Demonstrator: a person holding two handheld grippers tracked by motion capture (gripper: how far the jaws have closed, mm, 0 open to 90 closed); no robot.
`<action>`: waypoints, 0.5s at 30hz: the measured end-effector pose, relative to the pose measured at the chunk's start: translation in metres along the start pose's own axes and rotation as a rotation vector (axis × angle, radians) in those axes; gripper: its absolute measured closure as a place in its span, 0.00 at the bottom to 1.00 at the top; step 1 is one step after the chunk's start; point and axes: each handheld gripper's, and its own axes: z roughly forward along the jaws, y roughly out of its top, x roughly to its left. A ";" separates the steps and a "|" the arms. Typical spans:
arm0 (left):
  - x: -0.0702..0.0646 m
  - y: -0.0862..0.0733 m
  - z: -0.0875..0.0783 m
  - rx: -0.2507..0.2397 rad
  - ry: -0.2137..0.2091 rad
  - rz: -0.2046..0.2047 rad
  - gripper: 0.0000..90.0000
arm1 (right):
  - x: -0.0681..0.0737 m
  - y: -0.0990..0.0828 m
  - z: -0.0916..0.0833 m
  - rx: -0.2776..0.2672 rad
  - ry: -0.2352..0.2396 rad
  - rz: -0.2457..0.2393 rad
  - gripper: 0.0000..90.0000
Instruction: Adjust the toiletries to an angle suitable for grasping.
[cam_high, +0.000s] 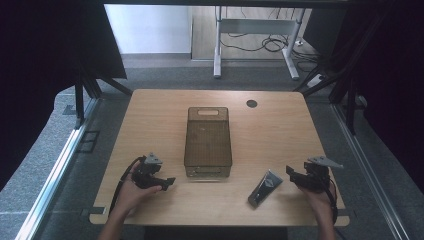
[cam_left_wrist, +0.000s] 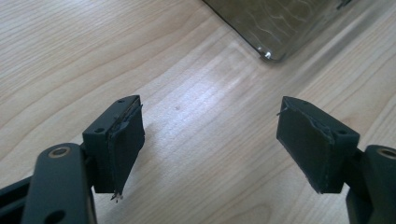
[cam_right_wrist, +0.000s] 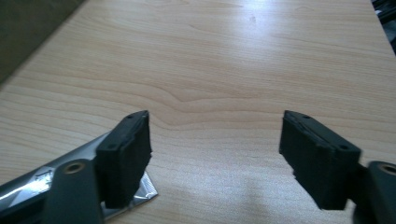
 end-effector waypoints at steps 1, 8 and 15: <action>0.001 0.000 0.001 0.001 -0.002 -0.009 0.26 | 0.000 0.000 0.000 0.000 0.000 0.000 0.31; 0.004 -0.002 0.003 0.008 0.001 -0.013 0.26 | 0.000 -0.004 0.003 0.018 0.020 -0.036 0.42; 0.000 -0.001 0.005 0.011 -0.006 -0.008 0.26 | 0.005 -0.006 0.006 0.030 0.023 -0.070 0.46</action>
